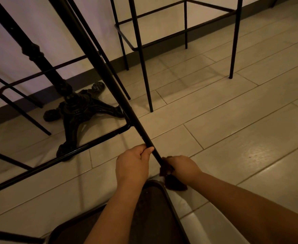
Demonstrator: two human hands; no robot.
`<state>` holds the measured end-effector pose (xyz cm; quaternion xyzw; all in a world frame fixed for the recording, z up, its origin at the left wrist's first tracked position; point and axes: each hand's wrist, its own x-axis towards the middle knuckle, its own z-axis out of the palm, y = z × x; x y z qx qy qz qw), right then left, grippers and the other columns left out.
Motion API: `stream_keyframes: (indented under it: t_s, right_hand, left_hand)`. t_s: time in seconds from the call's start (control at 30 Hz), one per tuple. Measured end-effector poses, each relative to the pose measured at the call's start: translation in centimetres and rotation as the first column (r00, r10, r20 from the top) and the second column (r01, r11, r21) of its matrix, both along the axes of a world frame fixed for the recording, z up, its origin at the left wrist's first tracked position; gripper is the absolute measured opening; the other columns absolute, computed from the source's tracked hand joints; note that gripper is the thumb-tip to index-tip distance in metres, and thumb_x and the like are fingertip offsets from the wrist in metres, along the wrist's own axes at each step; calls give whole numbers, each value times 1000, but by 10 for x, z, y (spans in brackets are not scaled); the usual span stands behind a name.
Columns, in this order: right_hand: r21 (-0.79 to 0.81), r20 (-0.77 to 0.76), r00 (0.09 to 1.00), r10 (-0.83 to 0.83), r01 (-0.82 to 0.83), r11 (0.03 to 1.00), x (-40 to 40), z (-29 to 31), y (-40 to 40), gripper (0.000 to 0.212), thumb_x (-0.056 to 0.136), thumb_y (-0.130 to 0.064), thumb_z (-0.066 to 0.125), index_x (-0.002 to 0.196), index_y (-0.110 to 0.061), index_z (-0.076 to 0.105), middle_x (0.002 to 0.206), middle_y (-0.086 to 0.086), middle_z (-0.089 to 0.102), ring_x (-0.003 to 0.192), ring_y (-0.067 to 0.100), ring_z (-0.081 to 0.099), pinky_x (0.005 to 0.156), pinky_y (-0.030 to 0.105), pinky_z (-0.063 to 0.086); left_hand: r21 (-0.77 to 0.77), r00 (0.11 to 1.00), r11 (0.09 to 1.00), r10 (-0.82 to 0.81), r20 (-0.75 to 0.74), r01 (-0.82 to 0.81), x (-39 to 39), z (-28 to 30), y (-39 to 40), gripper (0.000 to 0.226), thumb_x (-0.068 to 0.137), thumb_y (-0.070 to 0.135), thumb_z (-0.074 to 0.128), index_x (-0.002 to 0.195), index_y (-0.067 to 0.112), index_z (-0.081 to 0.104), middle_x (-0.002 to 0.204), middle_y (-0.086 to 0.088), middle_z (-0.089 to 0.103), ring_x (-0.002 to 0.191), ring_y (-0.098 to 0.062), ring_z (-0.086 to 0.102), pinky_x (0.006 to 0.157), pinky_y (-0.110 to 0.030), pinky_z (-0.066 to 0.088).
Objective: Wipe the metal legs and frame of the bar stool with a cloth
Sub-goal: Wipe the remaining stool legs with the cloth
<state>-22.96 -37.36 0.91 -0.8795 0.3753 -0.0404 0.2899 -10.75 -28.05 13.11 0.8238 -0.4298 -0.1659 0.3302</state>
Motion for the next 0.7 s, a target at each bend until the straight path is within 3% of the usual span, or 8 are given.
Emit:
stream_keyframes:
  t_s: [0.1, 0.2, 0.3, 0.37, 0.5, 0.63, 0.7]
  right_hand:
    - [-26, -75, 997, 15, -17, 1000, -4, 3, -2, 24, 90, -23, 54, 109, -14, 66, 102, 8, 69, 93, 26, 65, 72, 27, 45]
    - [-35, 53, 998, -24, 26, 999, -8, 13, 2, 21, 87, -19, 58, 107, -17, 66, 100, 5, 71, 92, 23, 66, 66, 20, 38]
    - [33, 151, 988, -27, 22, 999, -2, 24, 8, 30, 87, -19, 61, 116, -19, 64, 105, 3, 70, 95, 21, 66, 73, 24, 46]
    - [60, 80, 996, -35, 30, 998, 5, 27, 7, 33, 90, -22, 58, 122, -18, 61, 108, 5, 70, 96, 24, 66, 76, 29, 50]
    - [46, -21, 997, -74, 75, 996, 3, 36, 5, 22, 94, -22, 53, 106, -12, 68, 100, 10, 70, 87, 23, 65, 64, 25, 42]
    - [83, 145, 974, -175, 164, 983, -2, 52, 12, 22, 95, -23, 54, 102, -12, 72, 97, 6, 73, 80, 12, 64, 64, 19, 41]
    - [124, 239, 956, -167, 141, 982, 3, 65, 15, 22, 96, -21, 53, 105, -9, 70, 97, 10, 73, 85, 20, 68, 73, 26, 51]
  left_hand:
    - [13, 1000, 1000, 3, 9, -3, 0, 1, 0, 21, 91, 38, 59, 86, 24, 74, 52, 5, 58, 52, -10, 53, 48, -24, 36]
    - [-5, 999, 999, 43, -19, -43, -2, 2, 0, 19, 89, 38, 62, 95, 25, 75, 68, 9, 68, 65, -7, 61, 60, -27, 51]
    - [-26, 992, 995, 92, -92, -95, -9, 4, -1, 17, 88, 34, 65, 98, 24, 74, 75, 16, 66, 73, -3, 61, 68, -28, 53]
    - [-14, 991, 995, 98, -88, -99, -12, 6, 0, 16, 89, 32, 63, 96, 24, 74, 70, 14, 64, 69, -5, 60, 67, -30, 53]
    - [-42, 991, 994, 96, -94, -100, -11, 15, 7, 15, 91, 32, 61, 94, 25, 74, 68, 9, 67, 67, -7, 61, 64, -31, 52]
    - [-71, 984, 990, 111, -137, -121, -12, 20, 8, 21, 93, 27, 57, 108, 24, 71, 72, 23, 58, 70, 4, 55, 62, -19, 45]
    - [-76, 981, 988, 120, -152, -132, -15, 23, 8, 25, 95, 23, 53, 115, 25, 68, 78, 22, 58, 68, 7, 50, 60, -11, 38]
